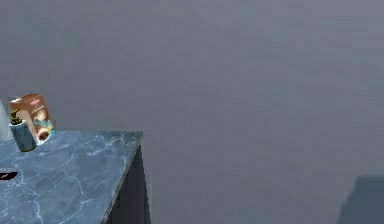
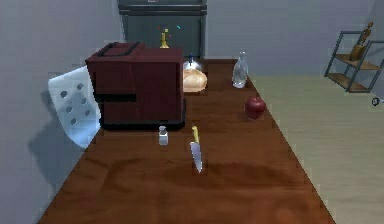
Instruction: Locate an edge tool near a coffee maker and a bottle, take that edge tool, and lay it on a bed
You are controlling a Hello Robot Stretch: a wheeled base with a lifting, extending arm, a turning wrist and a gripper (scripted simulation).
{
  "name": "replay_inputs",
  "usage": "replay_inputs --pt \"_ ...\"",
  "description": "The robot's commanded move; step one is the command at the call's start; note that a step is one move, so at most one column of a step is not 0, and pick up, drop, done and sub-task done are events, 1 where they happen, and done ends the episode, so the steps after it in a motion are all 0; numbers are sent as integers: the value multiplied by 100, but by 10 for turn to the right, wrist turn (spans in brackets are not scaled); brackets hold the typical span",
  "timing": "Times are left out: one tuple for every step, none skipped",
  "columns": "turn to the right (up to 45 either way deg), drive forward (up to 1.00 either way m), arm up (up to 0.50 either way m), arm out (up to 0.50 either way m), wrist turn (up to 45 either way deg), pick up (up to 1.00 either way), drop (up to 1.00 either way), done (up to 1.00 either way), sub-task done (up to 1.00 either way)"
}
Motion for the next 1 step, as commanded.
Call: replay_inputs --pt "0 0 38 0 0 0 0 0 0"
